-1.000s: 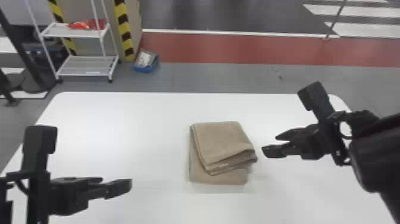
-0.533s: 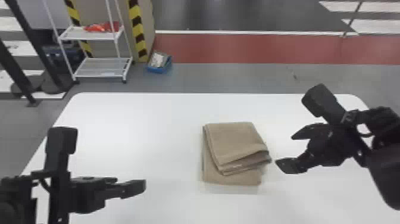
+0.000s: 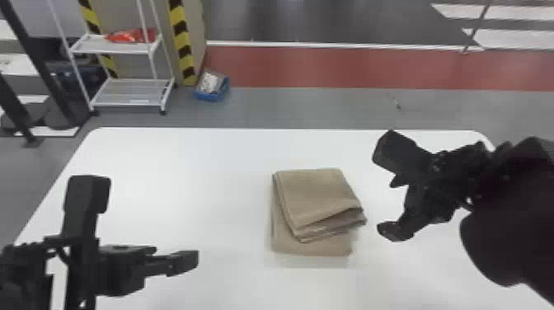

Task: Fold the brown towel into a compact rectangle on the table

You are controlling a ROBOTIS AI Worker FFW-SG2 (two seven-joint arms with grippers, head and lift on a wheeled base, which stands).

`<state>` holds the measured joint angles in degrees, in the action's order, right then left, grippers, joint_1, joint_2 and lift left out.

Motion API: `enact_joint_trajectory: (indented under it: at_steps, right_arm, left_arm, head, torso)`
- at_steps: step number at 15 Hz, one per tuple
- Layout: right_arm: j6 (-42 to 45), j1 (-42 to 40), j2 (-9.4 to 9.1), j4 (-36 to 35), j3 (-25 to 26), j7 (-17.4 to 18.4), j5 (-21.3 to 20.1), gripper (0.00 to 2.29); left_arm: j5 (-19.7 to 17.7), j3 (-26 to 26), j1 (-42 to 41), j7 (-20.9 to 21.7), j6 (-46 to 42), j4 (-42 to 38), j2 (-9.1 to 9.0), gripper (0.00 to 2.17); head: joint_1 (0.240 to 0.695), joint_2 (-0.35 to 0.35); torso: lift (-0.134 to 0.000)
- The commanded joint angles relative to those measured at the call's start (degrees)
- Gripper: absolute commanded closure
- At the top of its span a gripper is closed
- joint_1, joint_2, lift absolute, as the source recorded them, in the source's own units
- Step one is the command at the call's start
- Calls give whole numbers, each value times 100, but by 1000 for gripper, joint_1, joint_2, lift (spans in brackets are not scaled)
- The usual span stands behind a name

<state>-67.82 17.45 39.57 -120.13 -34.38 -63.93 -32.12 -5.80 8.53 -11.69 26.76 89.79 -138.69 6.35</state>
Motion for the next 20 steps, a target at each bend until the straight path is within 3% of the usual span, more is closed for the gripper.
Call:
enact_joint_trajectory:
  at_steps: [1,6,8,11,20]
  right_arm:
    - [18,347,95,95,-552,-58,-75,130]
    - [18,1314,121,367,-1809,-67,-48,130]
    - [0,1780,-46,666,-2415,-102,-40,147]
    - [35,2175,-231,956,-2881,-225,31,154]
    - [317,2290,-310,1193,-3171,-216,145,221]
  left_arm:
    - [9,-44,-9,-83,24,-18,-46,83]
    - [18,-44,-229,-303,24,-115,-178,83]
    - [9,-9,-317,-426,24,-167,-240,83]
    - [18,26,-360,-540,24,-220,-380,87]
    - [9,-106,-404,-733,-105,-246,-459,87]
  head:
    - [695,-27]
    - [695,-1]
    - [695,17]
    - [695,41]
    - [695,67]
  torso:
    - [-124]
    - [-124]
    - [-124]
    - [-124]
    - [-124]
